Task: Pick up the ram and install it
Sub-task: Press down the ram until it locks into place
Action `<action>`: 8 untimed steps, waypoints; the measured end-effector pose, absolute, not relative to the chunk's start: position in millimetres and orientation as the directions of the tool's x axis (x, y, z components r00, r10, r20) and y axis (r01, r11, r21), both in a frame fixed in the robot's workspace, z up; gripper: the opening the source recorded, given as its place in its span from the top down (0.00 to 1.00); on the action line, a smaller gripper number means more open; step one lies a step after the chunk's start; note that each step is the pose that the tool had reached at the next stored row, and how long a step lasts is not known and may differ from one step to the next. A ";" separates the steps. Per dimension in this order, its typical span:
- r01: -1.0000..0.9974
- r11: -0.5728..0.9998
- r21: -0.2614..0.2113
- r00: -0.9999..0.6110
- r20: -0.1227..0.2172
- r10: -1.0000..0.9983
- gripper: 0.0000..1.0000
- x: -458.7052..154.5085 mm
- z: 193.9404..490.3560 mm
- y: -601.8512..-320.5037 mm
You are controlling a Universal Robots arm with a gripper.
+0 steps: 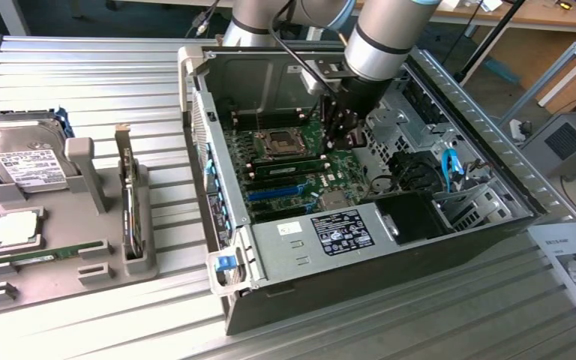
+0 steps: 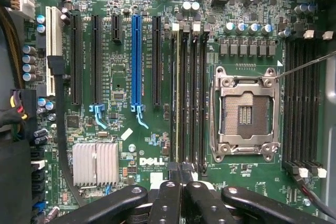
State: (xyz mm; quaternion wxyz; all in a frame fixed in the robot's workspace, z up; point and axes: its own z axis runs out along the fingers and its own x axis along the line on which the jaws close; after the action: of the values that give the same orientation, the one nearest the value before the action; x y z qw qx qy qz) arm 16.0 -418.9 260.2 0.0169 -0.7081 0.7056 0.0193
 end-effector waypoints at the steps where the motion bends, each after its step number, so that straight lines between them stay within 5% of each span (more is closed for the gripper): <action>1: -1.000 -0.004 0.003 0.003 -0.051 -0.999 0.89 16.0 259.3 -418.9; 8: -1.000 -0.004 0.003 0.003 -0.051 -0.999 0.89 16.3 253.8 -418.9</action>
State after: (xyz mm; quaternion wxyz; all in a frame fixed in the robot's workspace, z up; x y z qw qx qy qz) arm 16.3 -418.9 253.8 0.0169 -0.7081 0.7056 0.0193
